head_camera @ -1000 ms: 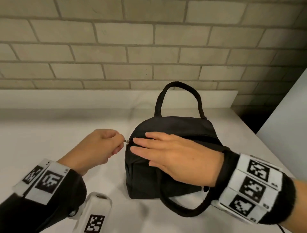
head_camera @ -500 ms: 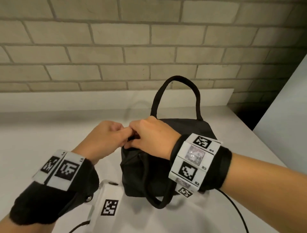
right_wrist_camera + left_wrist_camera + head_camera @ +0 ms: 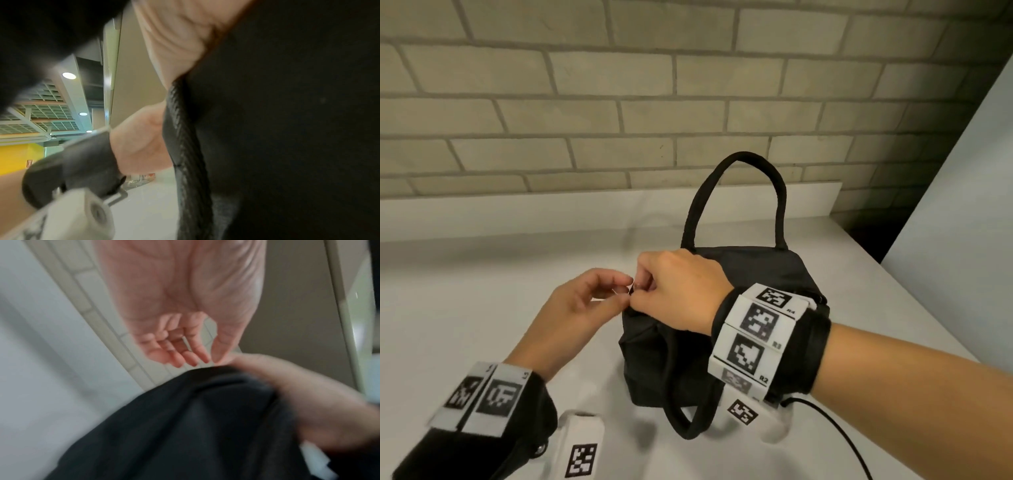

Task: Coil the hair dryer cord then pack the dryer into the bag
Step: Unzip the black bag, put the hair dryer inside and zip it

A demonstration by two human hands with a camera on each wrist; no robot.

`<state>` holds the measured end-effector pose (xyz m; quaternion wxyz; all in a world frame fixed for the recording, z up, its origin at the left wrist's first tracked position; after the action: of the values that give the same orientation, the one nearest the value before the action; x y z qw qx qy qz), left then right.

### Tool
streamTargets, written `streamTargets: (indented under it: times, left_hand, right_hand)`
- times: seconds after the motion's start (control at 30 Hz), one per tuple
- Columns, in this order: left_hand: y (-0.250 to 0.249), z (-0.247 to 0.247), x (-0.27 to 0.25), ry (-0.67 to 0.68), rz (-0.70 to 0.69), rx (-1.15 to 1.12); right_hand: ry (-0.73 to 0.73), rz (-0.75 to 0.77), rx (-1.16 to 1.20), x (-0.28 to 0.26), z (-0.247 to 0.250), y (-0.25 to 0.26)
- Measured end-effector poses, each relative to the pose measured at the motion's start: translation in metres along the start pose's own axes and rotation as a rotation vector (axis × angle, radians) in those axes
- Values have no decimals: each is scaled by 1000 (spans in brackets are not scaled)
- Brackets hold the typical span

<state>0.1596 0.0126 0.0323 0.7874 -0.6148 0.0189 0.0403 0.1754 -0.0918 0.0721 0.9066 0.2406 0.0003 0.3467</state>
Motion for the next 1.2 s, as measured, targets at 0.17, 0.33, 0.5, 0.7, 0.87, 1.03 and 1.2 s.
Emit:
streamTargets:
  times: [0.17,0.33,0.5,0.7,0.87,1.03,1.2]
  left_hand:
    - [3,-3,-11,3,-184,1]
    - [3,-7,-8,84,-235,6]
    - [-1,-13,-3,49,-273,202]
    - [-14,-9,-4,-68,-332,387]
    - [-25,-14,-9,-83,-359,420]
    - [-33,-21,-15,-89,-345,408]
    - [-43,-32,-24,-120,-359,361]
  right_hand:
    - [-51,-19,117,-10,4,0]
    - [-52,-33,145,-17,5,1]
    - [-29,-53,81,-19,6,5]
    - [-37,-51,-139,-22,24,15]
    - [-25,-105,-141,-25,37,9]
    - [11,-261,140,-31,37,-11]
    - [-38,-227,86,-32,50,1]
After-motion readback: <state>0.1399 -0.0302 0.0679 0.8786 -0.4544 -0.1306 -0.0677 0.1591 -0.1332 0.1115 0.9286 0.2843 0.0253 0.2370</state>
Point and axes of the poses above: each hand's wrist, its own x-axis towards the middle knuckle, its own z-axis out of the back of the hand, y = z × x, the point moved 8 cm from there along x, towards the middle knuckle, and after that the axes turned 10 degrees about z, right-handed, at the moved point
